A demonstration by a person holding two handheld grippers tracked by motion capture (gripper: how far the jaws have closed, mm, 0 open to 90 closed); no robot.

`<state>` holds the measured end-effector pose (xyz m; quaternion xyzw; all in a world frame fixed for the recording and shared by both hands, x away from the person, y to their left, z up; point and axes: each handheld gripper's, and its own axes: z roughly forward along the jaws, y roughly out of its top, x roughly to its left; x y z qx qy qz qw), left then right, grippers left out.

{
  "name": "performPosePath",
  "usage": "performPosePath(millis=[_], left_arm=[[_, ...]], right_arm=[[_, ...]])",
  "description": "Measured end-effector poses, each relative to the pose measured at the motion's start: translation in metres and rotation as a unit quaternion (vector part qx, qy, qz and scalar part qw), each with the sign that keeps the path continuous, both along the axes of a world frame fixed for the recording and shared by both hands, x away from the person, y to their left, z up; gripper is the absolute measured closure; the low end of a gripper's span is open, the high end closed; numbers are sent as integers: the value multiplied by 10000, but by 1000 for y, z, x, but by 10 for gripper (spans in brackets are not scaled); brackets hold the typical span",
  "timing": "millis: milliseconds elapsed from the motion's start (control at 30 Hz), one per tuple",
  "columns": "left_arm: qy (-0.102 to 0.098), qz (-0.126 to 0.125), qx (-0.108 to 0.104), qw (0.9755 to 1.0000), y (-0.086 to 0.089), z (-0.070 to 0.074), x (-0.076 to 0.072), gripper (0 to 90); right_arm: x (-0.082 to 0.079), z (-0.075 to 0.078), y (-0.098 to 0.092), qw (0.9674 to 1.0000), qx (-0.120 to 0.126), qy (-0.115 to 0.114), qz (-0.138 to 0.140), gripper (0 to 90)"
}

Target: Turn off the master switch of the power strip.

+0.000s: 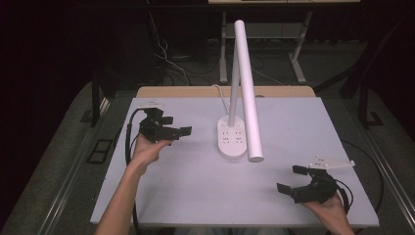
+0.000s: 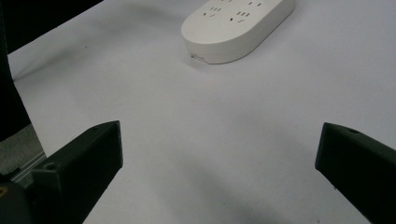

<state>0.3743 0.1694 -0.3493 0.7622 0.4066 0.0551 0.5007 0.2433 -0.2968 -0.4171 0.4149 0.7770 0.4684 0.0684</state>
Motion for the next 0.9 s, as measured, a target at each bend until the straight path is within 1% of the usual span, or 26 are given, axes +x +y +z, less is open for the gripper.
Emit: performPosePath(millis=[167, 300, 400, 433, 700, 767, 833, 900], left_arm=[[-70, 46, -42, 10000, 5, -3, -14, 0], [-135, 33, -59, 9999, 12, -6, -26, 0], [-157, 46, -248, 9996, 16, -12, -36, 0], [-150, 19, -270, 9995, 17, -14, -39, 0], [-206, -7, -143, 9997, 21, -35, -73, 0], [-211, -51, -62, 9997, 22, -40, -80, 0], [-183, -65, -39, 9998, 21, -44, -88, 0], [-156, -84, 32, 9998, 22, -48, -95, 0]], right_arm=[[0, 0, 0, 10000, 4, -6, 0, 0], [0, 0, 0, 10000, 8, -15, 3, 0], [0, 0, 0, 10000, 4, -22, 9, 0], [0, 0, 0, 10000, 5, -19, 7, 0], [-1, 0, 1, 10000, -5, -25, -2, 0], [-1, 0, 1, 10000, -12, -35, 5, 0], [-2, 0, 2, 10000, -2, 3, 0, 0], [-2, 0, 2, 10000, -13, -15, 5, 0]])
